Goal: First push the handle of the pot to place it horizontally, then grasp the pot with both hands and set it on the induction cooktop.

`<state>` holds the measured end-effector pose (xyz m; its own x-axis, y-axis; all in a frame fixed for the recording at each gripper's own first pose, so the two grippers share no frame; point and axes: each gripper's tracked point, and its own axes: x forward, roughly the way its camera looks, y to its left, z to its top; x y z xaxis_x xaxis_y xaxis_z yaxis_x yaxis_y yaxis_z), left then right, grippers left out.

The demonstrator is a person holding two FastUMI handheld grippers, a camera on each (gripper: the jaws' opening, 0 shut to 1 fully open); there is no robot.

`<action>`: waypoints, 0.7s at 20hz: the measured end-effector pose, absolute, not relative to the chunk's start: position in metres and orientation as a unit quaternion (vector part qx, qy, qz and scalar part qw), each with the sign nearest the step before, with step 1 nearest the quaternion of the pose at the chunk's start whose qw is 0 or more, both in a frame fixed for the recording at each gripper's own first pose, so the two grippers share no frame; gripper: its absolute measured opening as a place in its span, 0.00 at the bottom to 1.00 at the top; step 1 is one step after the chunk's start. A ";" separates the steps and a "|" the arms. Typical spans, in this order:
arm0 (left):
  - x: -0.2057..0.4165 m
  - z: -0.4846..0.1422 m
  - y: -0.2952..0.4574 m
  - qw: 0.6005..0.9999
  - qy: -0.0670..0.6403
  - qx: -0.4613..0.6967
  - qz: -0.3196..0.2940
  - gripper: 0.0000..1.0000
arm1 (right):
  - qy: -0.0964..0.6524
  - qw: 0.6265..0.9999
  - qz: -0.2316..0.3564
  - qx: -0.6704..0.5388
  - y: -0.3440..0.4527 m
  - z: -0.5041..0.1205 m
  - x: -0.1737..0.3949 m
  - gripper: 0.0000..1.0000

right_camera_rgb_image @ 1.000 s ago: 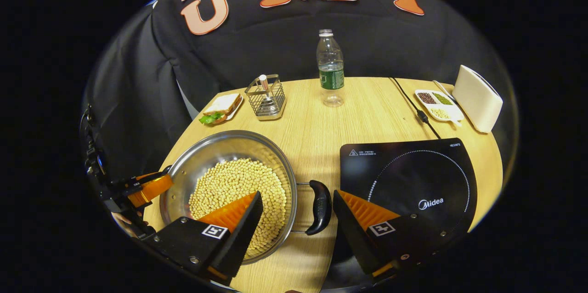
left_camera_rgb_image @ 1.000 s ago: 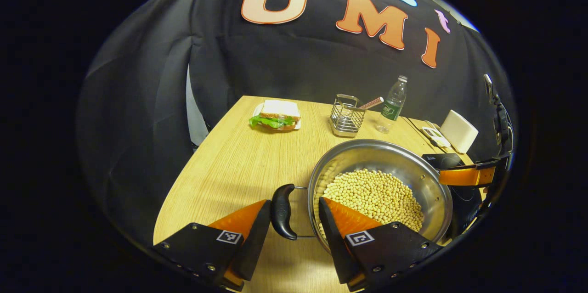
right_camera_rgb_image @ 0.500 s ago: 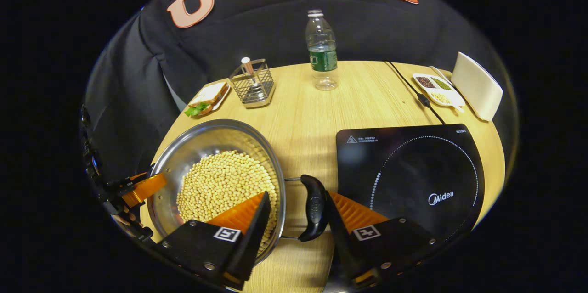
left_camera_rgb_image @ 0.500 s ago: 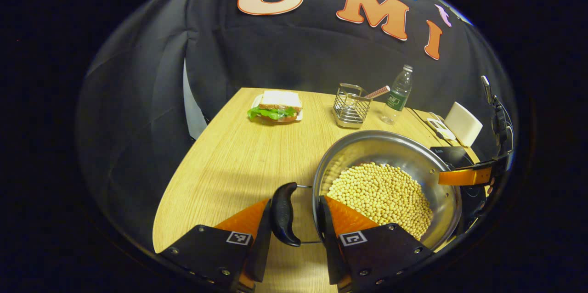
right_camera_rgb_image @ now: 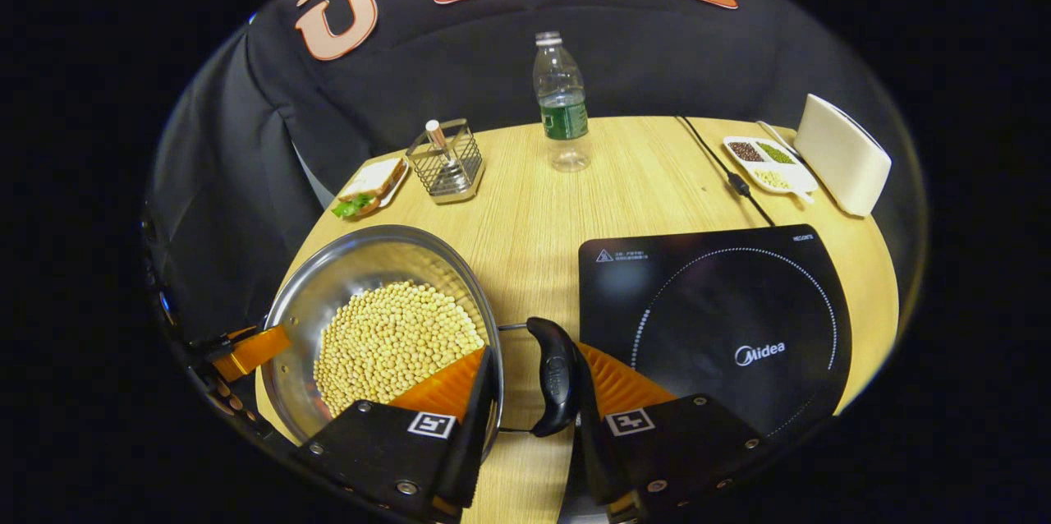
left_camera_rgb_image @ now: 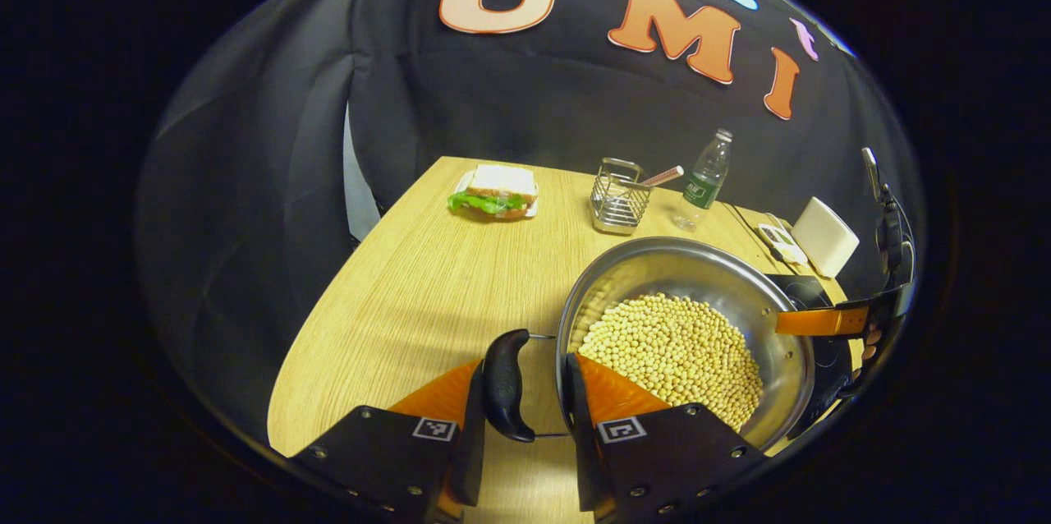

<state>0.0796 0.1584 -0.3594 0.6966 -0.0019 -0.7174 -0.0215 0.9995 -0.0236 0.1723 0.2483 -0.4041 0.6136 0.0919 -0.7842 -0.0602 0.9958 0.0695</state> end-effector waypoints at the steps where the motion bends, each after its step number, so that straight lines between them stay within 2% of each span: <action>1: 0.080 -0.351 0.153 0.924 0.382 -0.010 0.004 0.46 | 0.436 0.899 0.043 0.021 0.247 -0.404 0.171 0.52; 2: 0.078 -0.343 0.147 0.926 0.377 -0.006 0.002 0.48 | 0.434 0.899 0.044 0.024 0.246 -0.404 0.169 0.52; 6: 0.072 -0.324 0.122 0.929 0.371 0.007 -0.004 0.45 | 0.425 0.904 0.039 0.027 0.236 -0.394 0.165 0.52; 11: 0.068 -0.315 0.080 0.930 0.367 0.020 -0.017 0.48 | 0.429 0.902 0.025 0.036 0.234 -0.397 0.163 0.52; 14: 0.068 -0.312 0.052 0.929 0.369 0.022 -0.028 0.45 | 0.424 0.905 0.016 0.037 0.226 -0.393 0.161 0.52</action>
<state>0.0682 0.0523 -0.3121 0.7260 -0.0354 -0.6868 0.0674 0.9975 0.0198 0.1609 0.2262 -0.3927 0.6399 0.0610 -0.7661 0.0017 0.9967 0.0807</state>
